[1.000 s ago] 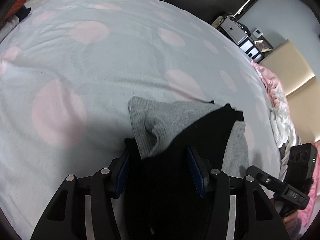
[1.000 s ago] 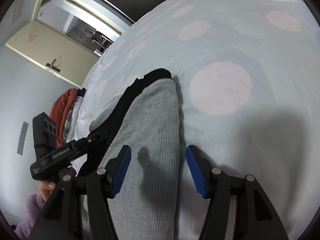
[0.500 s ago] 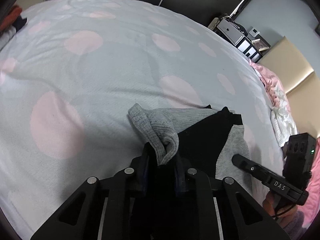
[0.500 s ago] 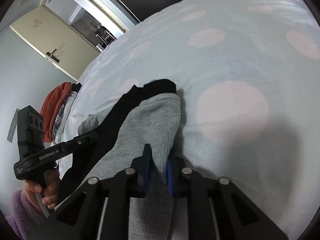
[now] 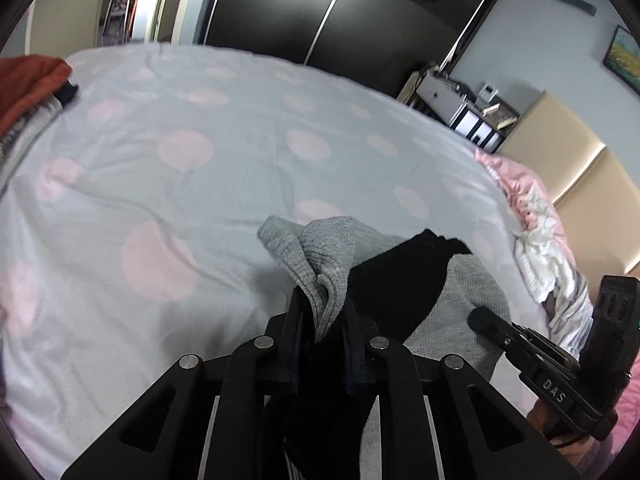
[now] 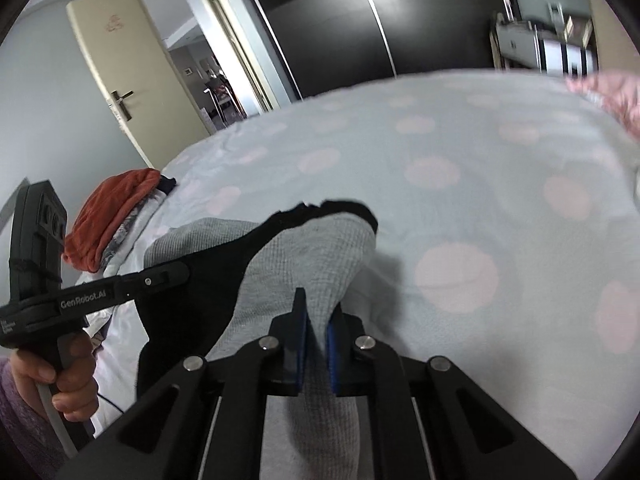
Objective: Fold clothes
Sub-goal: 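Lift the bundle with both tools and carry it toward the clothes stack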
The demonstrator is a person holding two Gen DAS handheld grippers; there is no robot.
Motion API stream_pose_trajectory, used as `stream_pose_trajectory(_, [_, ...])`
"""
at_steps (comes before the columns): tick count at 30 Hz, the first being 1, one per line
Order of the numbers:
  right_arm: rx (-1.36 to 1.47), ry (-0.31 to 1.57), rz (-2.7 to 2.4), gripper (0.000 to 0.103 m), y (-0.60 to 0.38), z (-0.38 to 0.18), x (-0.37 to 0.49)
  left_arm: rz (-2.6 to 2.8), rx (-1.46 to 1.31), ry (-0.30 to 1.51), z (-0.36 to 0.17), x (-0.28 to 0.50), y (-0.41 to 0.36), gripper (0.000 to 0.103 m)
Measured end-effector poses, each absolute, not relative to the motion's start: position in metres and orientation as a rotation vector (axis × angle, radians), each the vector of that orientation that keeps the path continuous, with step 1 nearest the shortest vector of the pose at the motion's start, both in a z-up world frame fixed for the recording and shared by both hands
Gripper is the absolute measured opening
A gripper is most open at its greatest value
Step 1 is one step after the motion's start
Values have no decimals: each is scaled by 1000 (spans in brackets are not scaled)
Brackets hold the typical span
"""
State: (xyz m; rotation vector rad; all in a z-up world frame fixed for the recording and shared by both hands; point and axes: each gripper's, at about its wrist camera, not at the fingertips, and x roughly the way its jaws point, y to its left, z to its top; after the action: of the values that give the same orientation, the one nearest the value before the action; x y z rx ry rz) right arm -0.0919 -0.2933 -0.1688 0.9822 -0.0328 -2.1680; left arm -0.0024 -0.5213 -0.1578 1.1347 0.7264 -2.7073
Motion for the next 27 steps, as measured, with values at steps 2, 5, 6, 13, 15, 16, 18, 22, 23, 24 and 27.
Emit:
stream_pose_trajectory(2, [934,-13,-2177,7,-295,-149,-78,-2731,1061,694,-139,11,-519,15])
stream_pose_trajectory(5, [848,11,-2189,7,-300,-114,-57,-2765,939,685,-112,34,-521,15])
stream_pose_trajectory(6, [824,13,-2191,7,-302,-105,-51,-2776,897,685,-103,43,-522,15])
stream_pose_trajectory(13, [651,51,-2142,7,-332,-39,1,-2796,666,615,-36,114,-550,15])
stream_pose_trajectory(15, [611,73,-2106,7,-349,-23,21,-2790,618,563,-14,138,-562,15])
stream_pose_trajectory(16, [591,84,-2087,7,-357,-15,31,-2784,599,539,-4,149,-568,15])
stream_pose_trajectory(18, [563,100,-2042,7,-376,-2,53,-2764,563,492,16,180,-584,15])
stream_pose_trajectory(22, [541,116,-1932,7,-418,12,102,-2699,521,428,41,240,-614,15])
stream_pose_trajectory(23, [536,119,-1905,7,-428,16,114,-2678,514,417,46,256,-623,15])
stream_pose_trajectory(24, [530,123,-1877,7,-439,19,126,-2658,512,405,50,273,-631,15])
stream_pose_trajectory(27, [519,145,-1800,7,-473,23,166,-2598,524,364,57,317,-654,15])
